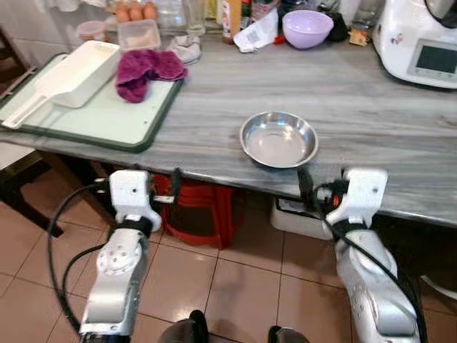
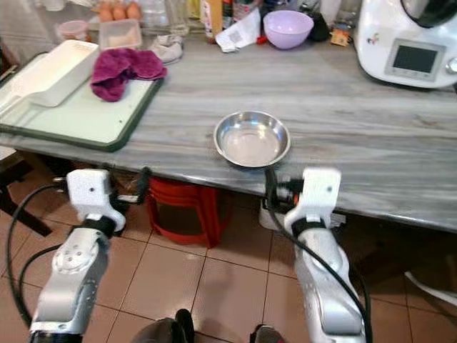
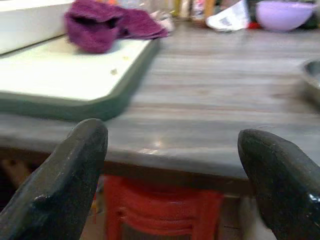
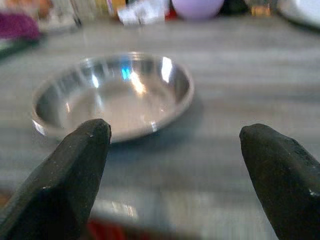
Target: Setting the table
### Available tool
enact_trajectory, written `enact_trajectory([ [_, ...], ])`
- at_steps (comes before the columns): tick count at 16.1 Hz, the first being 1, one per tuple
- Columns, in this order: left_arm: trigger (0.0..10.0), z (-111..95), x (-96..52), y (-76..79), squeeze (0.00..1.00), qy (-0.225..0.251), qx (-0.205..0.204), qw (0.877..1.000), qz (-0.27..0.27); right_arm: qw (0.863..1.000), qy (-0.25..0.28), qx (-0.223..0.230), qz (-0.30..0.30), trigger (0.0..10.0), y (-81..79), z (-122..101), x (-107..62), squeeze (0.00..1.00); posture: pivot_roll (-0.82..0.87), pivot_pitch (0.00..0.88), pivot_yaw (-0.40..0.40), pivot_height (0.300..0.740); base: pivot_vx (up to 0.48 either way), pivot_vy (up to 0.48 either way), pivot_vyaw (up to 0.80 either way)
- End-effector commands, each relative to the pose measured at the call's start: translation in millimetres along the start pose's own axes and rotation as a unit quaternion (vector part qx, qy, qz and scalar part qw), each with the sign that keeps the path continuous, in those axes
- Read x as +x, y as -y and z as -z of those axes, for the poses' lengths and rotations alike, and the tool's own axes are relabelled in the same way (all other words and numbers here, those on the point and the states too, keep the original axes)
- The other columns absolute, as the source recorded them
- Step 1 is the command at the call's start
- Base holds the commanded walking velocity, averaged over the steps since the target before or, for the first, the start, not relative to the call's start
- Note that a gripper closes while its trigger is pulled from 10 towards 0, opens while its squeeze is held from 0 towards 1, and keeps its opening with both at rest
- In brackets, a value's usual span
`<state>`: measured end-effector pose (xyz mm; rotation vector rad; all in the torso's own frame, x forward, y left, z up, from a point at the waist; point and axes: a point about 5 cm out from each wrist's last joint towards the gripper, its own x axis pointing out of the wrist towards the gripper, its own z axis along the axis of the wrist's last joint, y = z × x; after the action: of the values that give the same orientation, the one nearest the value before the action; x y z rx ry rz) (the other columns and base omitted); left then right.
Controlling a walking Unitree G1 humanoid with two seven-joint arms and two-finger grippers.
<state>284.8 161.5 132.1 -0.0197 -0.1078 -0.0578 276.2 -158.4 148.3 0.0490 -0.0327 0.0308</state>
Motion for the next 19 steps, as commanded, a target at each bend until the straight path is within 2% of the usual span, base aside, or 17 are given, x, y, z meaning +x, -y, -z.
enact_trajectory([
  [1, 10.0, 5, -4.6, -5.2, 0.0, -0.013, 0.003, 1.0, -0.017, 1.0, 0.009, -0.009, 0.005, 10.0, 0.6, -8, -2.3, 0.0, -0.12, 0.147, 0.034, 0.74, 0.0, 0.0, 0.0],
  [3, 10.0, 6, -5.9, -7.0, 0.0, -0.019, 0.01, 1.0, -0.019, 0.999, 0.011, -0.043, 0.029, 10.0, 2.9, -11, -0.7, 0.0, -0.11, 0.142, 0.035, 0.74, 0.0, 0.0, 0.0],
  [4, 10.0, 6, -6.6, -9.7, 0.0, -0.016, 0.027, 0.999, -0.033, 0.999, 0.03, -0.017, 0.003, 10.0, 0.1, -15, 0.4, 0.0, -0.12, 0.143, 0.035, 0.74, 0.0, 0.0, 0.0],
  [6, 10.0, 10, -8.4, -9.9, 0.0, -0.029, 0.012, 0.999, -0.04, 0.998, 0.035, -0.046, 0.035, 10.0, 4.2, -16, 2.9, 0.0, -0.12, 0.135, 0.035, 0.74, 0.0, 0.0, 0.0],
  [8, 10.0, 13, -10.3, -7.0, 0.0, -0.04, 0.01, 0.999, -0.032, 0.999, 0.006, -0.03, 0.022, 10.0, 2.0, -12, 0.4, 0.0, -0.12, 0.127, 0.033, 0.74, 0.0, 0.0, 0.0],
  [11, 10.0, 15, -10.0, -6.0, 0.0, -0.04, 0.012, 0.999, -0.035, 1.0, 0.021, -0.014, 0.011, 10.0, 1.2, -14, -0.3, 0.0, -0.12, 0.12, 0.031, 0.74, 0.0, 0.0, 0.0],
  [16, 10.0, 14, -10.2, -4.9, 0.0, -0.031, 0.006, 0.999, -0.035, 1.0, 0.014, -0.02, 0.02, 10.0, 3.5, -12, 1.2, 0.0, -0.11, 0.125, 0.026, 0.74, 0.0, 0.0, -0.77],
  [19, 10.0, 19, -19.7, -15.4, 0.0, -0.032, 0.023, 0.998, -0.05, 0.998, 0.022, -0.051, 0.003, 10.0, 10.4, -5, -9.7, 0.0, -0.12, 0.133, 0.022, 0.74, 0.0, 0.0, -0.51],
])
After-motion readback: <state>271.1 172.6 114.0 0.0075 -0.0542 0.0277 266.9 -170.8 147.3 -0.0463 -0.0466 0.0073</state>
